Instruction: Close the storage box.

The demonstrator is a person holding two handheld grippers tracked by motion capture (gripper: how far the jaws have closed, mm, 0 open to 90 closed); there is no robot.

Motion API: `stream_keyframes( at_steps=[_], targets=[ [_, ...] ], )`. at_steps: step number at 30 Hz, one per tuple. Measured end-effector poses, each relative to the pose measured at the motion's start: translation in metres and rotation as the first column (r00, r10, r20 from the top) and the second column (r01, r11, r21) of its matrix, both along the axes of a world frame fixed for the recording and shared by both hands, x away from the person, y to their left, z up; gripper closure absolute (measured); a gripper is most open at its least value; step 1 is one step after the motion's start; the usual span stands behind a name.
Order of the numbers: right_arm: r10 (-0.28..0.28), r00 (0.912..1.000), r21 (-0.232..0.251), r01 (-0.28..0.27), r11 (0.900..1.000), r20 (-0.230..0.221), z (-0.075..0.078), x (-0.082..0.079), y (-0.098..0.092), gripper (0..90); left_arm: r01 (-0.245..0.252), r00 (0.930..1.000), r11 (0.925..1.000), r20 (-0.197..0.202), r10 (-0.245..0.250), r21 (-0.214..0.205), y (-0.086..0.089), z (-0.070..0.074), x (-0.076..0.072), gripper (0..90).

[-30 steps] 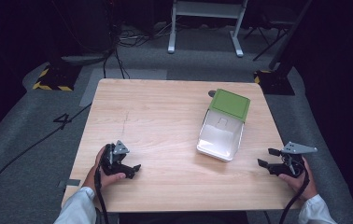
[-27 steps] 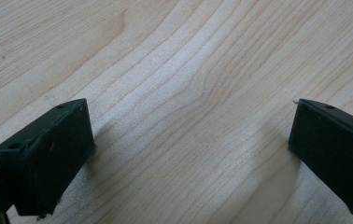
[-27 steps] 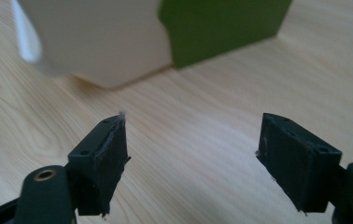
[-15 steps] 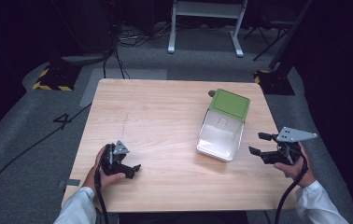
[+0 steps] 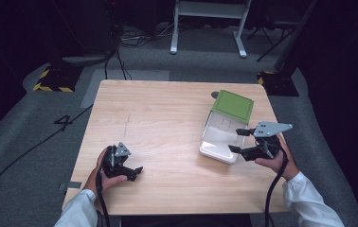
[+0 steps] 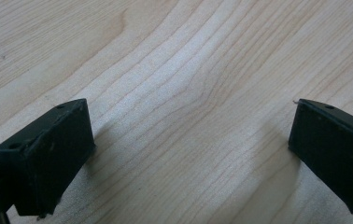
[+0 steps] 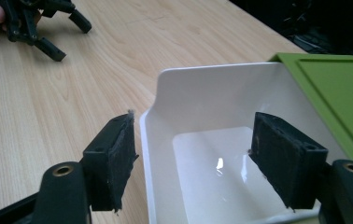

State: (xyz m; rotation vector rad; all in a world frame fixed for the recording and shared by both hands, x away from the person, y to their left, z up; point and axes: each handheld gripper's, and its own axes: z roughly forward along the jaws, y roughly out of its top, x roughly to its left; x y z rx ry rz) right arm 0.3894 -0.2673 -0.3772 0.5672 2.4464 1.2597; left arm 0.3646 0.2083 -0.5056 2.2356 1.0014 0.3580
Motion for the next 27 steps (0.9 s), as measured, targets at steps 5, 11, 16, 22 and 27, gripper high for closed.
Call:
stream_keyframes(
  at_steps=[5,11,16,22,27],
  targets=[
    [0.044,0.9983,-0.018,-0.045,0.9989,-0.039,-0.006,0.006,0.019,32.9,0.000,1.0000,1.0000,0.001,0.000,0.000,0.000,0.000,0.000,0.4],
    [0.080,0.9927,-0.064,-0.085,0.9943,-0.091,-0.019,0.014,0.042,36.9,0.001,1.0000,1.0000,0.001,-0.001,-0.001,0.000,0.000,0.000,0.4],
    [0.071,0.9897,-0.108,-0.084,0.9905,-0.125,-0.034,0.018,0.052,41.8,0.001,1.0000,1.0000,0.001,-0.001,0.000,0.000,0.000,0.000,0.4],
    [0.065,0.9868,-0.169,-0.091,0.9814,-0.148,-0.051,0.022,0.057,47.9,0.001,1.0000,1.0000,0.001,-0.001,-0.001,0.000,0.000,0.000,0.4],
    [0.054,0.9831,-0.229,-0.094,0.9688,-0.175,-0.062,0.021,0.062,51.6,0.001,1.0000,1.0000,0.002,-0.001,0.000,0.000,0.000,0.000,0.4]
  ],
)
